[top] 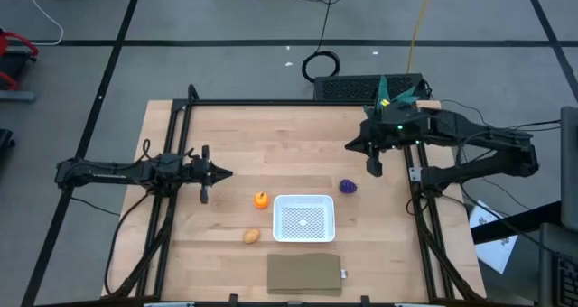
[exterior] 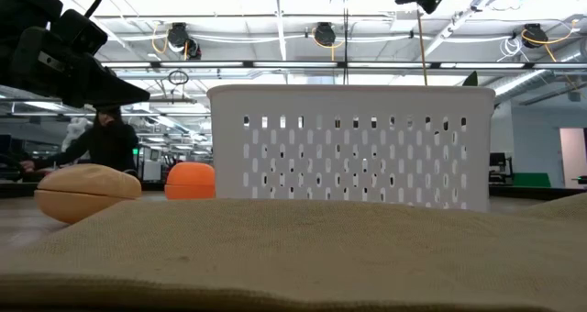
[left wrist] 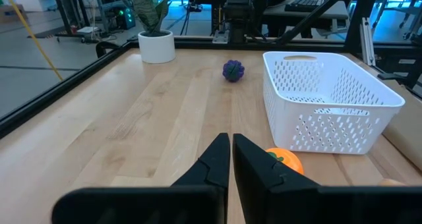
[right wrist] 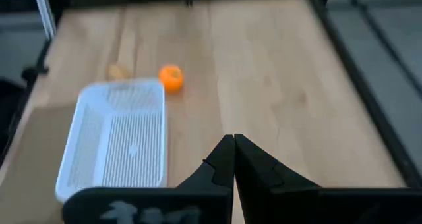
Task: Pick and placing Produce into tupperware
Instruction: Put the purple grapes into the white basket
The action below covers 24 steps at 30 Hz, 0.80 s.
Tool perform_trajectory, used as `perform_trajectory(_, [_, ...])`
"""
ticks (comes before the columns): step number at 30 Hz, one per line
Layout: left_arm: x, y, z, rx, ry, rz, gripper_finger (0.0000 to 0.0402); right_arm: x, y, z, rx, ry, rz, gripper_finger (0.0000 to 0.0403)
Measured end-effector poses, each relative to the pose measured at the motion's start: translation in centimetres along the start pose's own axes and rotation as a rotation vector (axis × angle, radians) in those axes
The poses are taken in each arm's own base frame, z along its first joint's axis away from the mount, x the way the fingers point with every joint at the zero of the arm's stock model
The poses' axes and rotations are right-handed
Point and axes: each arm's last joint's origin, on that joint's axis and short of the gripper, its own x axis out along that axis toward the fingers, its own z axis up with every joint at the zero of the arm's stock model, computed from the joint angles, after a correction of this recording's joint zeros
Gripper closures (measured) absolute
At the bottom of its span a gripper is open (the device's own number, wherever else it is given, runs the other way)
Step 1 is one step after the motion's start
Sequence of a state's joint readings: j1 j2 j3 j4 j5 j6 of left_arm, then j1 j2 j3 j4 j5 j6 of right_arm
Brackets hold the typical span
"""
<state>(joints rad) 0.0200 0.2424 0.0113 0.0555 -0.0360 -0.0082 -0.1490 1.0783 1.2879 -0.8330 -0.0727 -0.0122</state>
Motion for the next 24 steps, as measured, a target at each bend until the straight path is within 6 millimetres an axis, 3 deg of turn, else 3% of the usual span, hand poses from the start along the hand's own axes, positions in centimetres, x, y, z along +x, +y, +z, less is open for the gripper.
perform_trajectory(13, [0.0,0.0,0.0,0.000,0.002,0.000,0.0378,3.0,-0.2,1.6,0.088,0.486,-0.010,0.0403])
perform_trajectory(24, [0.0,0.0,0.0,0.004,0.003,0.000,0.0378,4.9,-0.9,0.7,0.122,0.671,-0.077,0.0397])
